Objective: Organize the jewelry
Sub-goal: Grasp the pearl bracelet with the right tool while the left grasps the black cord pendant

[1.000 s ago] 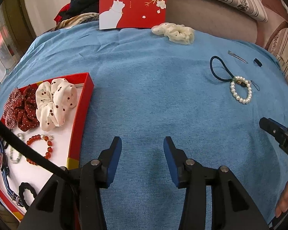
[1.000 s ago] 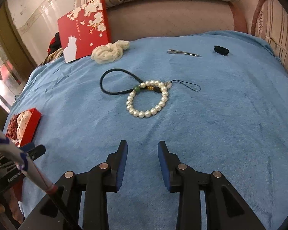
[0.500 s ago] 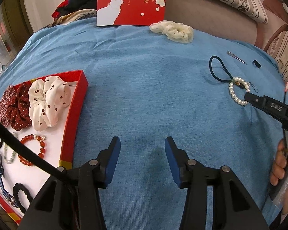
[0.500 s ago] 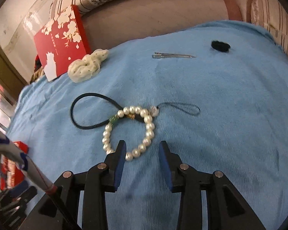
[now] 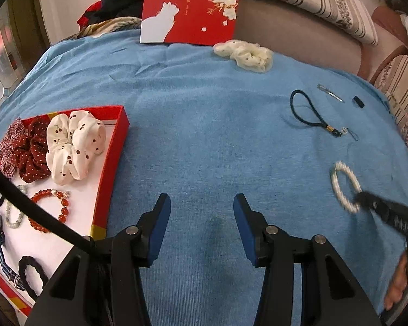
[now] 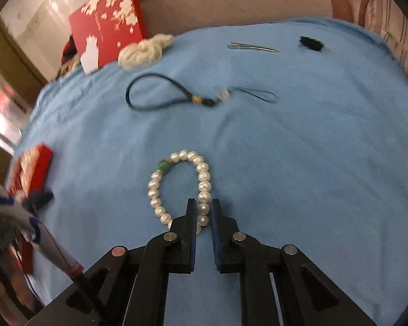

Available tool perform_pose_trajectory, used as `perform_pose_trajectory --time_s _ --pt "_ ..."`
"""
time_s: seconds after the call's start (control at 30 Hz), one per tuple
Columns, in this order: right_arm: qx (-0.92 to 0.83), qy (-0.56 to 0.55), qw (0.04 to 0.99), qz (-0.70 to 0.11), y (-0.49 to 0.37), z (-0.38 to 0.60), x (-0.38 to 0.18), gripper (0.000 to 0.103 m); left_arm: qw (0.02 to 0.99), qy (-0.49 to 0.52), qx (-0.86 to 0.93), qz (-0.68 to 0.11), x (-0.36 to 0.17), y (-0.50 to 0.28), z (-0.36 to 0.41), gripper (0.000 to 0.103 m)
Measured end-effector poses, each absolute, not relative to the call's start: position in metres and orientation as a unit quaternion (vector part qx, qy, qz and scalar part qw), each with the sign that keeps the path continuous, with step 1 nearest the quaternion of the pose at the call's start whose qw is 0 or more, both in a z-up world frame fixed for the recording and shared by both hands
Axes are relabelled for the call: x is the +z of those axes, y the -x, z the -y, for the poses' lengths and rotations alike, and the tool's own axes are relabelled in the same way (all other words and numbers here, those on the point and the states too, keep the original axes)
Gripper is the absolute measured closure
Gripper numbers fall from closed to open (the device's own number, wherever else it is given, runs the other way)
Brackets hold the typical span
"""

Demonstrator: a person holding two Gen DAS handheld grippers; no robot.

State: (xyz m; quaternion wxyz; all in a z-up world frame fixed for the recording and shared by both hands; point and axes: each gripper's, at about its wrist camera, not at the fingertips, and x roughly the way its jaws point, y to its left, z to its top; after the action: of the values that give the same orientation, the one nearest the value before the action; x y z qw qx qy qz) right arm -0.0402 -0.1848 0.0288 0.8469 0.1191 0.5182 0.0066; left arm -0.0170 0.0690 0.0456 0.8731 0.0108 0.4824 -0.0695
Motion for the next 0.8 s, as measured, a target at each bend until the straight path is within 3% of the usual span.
perform_pose_trajectory --time_s 0.13,0.27,0.4,0.8 --pt "-0.029 -0.054 0.849 -0.525 0.063 0.192 0.034 0.092 0.871 -0.017 -0.086 -0.484 0.048 0.024 -0.064 0.056" --pt "-0.046 -0.091 0.851 -0.516 0.067 0.22 0.03 0.092 0.862 -0.013 -0.124 -0.491 0.055 0.027 -0.049 0.056" --pt "-0.032 -0.147 0.848 -0.509 0.069 0.235 0.024 0.079 0.855 -0.018 -0.156 -0.495 0.067 0.016 -0.02 0.056" --pt "-0.009 -0.165 0.845 -0.509 0.061 0.239 0.021 0.077 0.815 -0.099 -0.258 -0.509 0.051 -0.092 0.14 0.056"
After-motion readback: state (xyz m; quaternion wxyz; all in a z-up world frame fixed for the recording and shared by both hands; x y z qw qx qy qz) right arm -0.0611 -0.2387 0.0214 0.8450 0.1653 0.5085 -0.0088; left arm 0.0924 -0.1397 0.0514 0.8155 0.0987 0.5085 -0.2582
